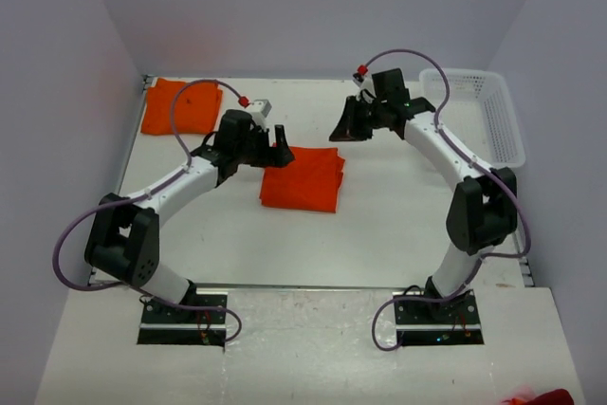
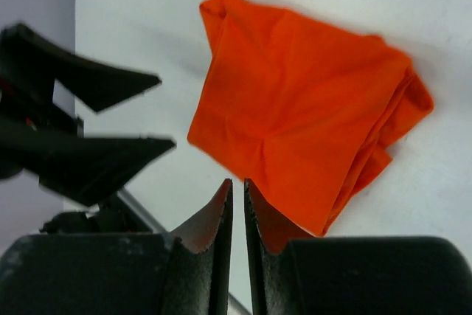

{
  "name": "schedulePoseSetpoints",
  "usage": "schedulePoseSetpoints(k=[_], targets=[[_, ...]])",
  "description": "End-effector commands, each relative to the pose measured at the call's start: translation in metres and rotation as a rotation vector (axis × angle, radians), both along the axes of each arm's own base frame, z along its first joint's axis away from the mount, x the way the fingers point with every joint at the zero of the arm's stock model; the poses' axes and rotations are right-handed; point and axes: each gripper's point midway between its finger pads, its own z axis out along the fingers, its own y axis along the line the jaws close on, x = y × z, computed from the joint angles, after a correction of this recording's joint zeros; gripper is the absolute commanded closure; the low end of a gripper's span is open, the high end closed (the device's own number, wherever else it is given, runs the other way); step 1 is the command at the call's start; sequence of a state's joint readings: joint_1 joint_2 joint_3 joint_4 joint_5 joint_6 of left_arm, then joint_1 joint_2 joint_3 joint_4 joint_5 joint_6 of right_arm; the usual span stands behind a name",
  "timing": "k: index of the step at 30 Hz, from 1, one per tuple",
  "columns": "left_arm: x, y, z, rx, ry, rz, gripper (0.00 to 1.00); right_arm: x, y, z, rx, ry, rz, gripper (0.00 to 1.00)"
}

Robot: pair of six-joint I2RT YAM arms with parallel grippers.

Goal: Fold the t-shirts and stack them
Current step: Smooth out wrinkles on the folded tshirt

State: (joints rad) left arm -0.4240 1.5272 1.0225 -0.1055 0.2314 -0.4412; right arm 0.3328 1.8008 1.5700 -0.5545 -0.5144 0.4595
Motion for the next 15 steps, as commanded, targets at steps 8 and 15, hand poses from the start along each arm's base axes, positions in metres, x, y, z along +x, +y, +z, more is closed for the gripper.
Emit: schedulePoseSetpoints(k=[8,15], targets=[[0.02,0.056,-0.029,0.161,0.063,0.123,0.14,-0.093,-0.005,0.0,-0.091,-0.03,0.012,0.87],[0.031,0.06,-0.062,0.195,0.141,0.06,0.13,-0.115,-0.018,-0.016,-0.112,-0.03,0.018,0.88]])
